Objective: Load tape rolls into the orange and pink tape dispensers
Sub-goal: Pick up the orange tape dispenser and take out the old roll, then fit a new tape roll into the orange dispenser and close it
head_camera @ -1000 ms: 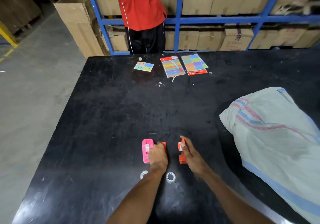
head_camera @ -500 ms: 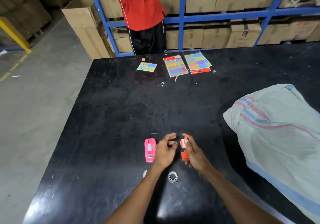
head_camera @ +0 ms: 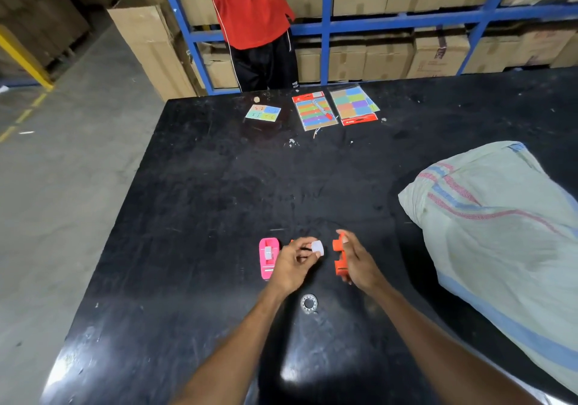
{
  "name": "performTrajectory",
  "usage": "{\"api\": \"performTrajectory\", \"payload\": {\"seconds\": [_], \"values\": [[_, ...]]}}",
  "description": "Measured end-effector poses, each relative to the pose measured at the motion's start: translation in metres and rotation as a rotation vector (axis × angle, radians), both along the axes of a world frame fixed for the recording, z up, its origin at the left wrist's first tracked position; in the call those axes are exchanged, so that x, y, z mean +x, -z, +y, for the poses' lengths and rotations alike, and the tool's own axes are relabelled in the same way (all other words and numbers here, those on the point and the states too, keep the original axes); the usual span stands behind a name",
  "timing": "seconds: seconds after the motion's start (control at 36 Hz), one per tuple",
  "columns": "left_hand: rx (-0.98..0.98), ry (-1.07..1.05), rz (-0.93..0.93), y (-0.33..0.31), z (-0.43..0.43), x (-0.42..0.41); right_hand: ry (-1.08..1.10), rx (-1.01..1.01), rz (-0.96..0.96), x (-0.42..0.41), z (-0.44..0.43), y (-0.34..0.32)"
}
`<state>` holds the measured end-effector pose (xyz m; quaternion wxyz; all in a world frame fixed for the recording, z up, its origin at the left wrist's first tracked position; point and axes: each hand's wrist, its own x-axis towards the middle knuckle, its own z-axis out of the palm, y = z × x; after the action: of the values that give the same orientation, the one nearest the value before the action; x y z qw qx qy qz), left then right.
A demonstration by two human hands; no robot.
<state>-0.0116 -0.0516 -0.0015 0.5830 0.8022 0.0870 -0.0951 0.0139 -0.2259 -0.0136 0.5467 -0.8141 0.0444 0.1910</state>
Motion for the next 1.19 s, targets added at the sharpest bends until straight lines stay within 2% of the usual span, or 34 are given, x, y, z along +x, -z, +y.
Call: {"api": "performTrajectory", "payload": {"seconds": [0.08,0.17,0.25,0.39,0.56,0.69,0.83,0.89,0.94,1.06,1.19], "values": [[0.189,0.096,0.034,0.023,-0.003,-0.011,0.074,-0.045,-0.006,0.000,-0.012,0.003],[0.515,0.365,0.043,0.040,-0.014,-0.024,0.067,-0.082,-0.018,-0.003,-0.019,0.005],[0.793,0.480,0.007,0.054,-0.022,-0.033,0.051,-0.091,-0.015,-0.008,-0.022,0.005],[0.925,0.465,-0.028,0.073,-0.030,-0.035,0.037,-0.084,-0.006,-0.018,-0.030,0.006],[0.774,0.300,-0.059,0.066,-0.010,-0.057,-0.003,-0.087,0.028,-0.027,-0.032,0.011],[0.868,0.395,0.056,0.069,0.001,-0.080,-0.155,-0.099,0.112,-0.037,-0.021,0.019],[0.848,0.354,0.016,0.068,0.001,-0.081,-0.332,-0.180,0.121,-0.048,-0.006,0.019],[0.747,0.326,0.000,0.065,0.003,-0.076,-0.420,-0.219,0.108,-0.054,-0.003,0.016],[0.567,0.273,0.025,0.053,0.007,-0.069,-0.512,-0.271,0.056,-0.057,0.000,0.012],[0.265,0.341,0.196,0.034,0.020,-0.051,-0.599,-0.312,-0.059,-0.060,0.002,0.016],[0.110,0.340,0.312,0.018,0.040,-0.038,-0.547,-0.202,-0.068,-0.058,0.012,0.007]]}}
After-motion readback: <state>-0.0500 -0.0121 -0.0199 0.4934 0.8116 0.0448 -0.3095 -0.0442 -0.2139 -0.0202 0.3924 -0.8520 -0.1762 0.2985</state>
